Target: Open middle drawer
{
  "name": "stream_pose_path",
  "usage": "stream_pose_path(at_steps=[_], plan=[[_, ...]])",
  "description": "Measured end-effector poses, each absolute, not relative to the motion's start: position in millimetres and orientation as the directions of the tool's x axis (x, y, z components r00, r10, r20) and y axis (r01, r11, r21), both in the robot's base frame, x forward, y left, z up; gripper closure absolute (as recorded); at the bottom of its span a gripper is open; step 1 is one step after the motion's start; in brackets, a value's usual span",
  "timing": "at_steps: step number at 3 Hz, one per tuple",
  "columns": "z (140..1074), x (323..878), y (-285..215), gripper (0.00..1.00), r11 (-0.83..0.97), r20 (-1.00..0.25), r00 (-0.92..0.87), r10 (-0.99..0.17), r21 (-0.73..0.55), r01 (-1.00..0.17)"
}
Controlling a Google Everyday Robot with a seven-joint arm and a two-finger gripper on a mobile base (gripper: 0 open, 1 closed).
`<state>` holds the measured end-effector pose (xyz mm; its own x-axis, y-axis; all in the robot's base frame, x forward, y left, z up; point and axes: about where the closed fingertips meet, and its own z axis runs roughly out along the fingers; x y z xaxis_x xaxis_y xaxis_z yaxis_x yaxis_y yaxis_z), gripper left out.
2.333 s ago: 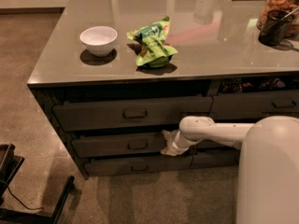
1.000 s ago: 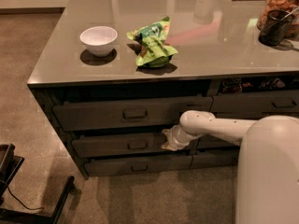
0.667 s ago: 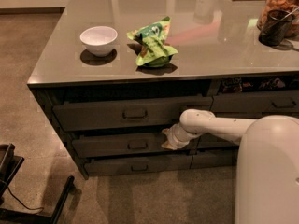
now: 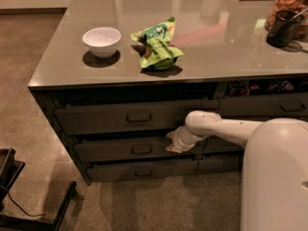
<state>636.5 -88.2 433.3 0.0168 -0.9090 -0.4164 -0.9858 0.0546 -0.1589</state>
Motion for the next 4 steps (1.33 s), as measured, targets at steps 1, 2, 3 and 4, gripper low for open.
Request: stream_pose_path(at_steps=[1,2,3,4], plan=[[434.4,640.7,-88.4,1.00,0.055,-0.417,0.016,-0.909,-0.158,-0.986],[434.4,640.7,-88.4,0.81,0.055,-0.417,0.016,-0.909,-0.158,-0.986],[434.3,640.8,-88.4,0.58,0.055,-0.417,0.016,-0.909,-0.158,-0.986],[435.2,642.8,-88.6,0.36,0.055,-0.417,0.016,-0.909,-0.158,-0.986]])
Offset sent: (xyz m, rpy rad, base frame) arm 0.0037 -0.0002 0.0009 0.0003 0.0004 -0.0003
